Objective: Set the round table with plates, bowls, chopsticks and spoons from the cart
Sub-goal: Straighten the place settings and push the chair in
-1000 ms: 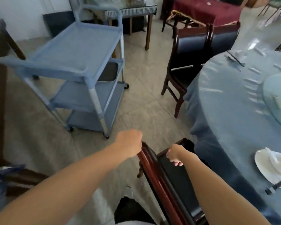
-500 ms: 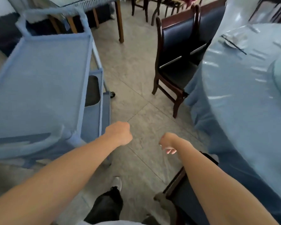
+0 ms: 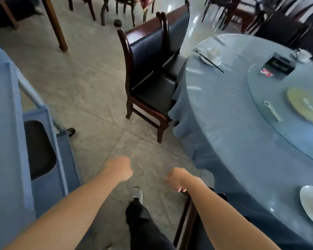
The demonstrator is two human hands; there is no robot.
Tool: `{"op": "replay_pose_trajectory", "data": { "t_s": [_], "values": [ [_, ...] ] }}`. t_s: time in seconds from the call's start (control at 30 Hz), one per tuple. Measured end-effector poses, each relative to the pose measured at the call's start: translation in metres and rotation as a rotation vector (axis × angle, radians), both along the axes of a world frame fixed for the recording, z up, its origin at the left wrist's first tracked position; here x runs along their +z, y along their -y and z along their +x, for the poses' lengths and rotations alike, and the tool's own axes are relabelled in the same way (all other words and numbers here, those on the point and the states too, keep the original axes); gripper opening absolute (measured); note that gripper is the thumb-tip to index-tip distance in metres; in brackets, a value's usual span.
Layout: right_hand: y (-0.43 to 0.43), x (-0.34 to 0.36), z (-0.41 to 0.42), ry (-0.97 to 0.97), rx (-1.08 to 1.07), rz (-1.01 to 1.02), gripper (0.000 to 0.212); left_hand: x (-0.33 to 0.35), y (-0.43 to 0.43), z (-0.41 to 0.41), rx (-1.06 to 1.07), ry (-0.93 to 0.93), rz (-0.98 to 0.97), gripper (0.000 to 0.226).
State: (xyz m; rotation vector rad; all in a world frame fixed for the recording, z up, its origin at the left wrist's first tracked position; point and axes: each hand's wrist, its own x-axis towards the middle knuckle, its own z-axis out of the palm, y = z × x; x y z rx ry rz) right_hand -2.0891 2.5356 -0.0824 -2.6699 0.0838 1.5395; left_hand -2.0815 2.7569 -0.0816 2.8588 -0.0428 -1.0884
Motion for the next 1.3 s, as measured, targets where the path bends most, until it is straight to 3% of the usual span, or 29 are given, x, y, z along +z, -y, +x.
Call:
{"op": "replay_pose_trajectory", "data": {
  "t_s": [0.13,0.27,0.33,0.4,0.53,0.6,0.7,0.77,0.83,0.9,1.1,1.3],
  "values": [
    [-0.011,-0.005,0.082,0.112,-0.163,0.025,0.031,-0.010,-0.011,0.077,0.021,0.010,0.014,0.015],
    [-0.033,0.016,0.181,0.169,-0.106,0.067,0.030,0.005,-0.026,0.156,0.063,0.030,-0.065,0.019],
    [-0.047,0.027,0.227,0.197,-0.068,0.074,0.030,0.013,-0.036,0.193,0.057,-0.032,-0.121,0.016],
    [-0.063,0.033,0.268,0.193,0.002,0.059,0.029,0.020,-0.045,0.234,0.028,-0.095,-0.128,0.028],
    [-0.090,0.049,0.353,0.439,0.088,-0.009,0.015,0.039,-0.057,0.337,-0.100,0.102,-0.095,0.033],
    [-0.101,0.060,0.410,0.543,0.031,0.002,0.027,0.054,-0.062,0.400,-0.159,0.278,-0.092,0.030],
    [-0.109,0.085,0.505,0.472,-0.074,-0.047,0.049,0.083,-0.074,0.501,-0.295,0.458,-0.068,0.027],
    [-0.108,0.103,0.558,0.472,-0.168,-0.046,0.055,0.101,-0.080,0.566,-0.421,0.552,-0.055,0.028],
    [-0.104,0.119,0.602,0.590,-0.295,-0.039,0.056,0.118,-0.079,0.632,-0.483,0.645,-0.081,0.030],
    [-0.101,0.131,0.636,0.698,-0.378,-0.054,0.054,0.133,-0.072,0.687,-0.522,0.677,-0.118,0.027],
    [-0.086,0.123,0.718,0.755,-0.676,-0.083,0.052,0.141,-0.024,0.809,-0.774,0.689,-0.115,0.026],
    [-0.062,0.068,0.803,0.832,-0.956,-0.316,0.060,0.107,0.039,0.912,-1.087,0.838,-0.163,0.028]
  ]
}}
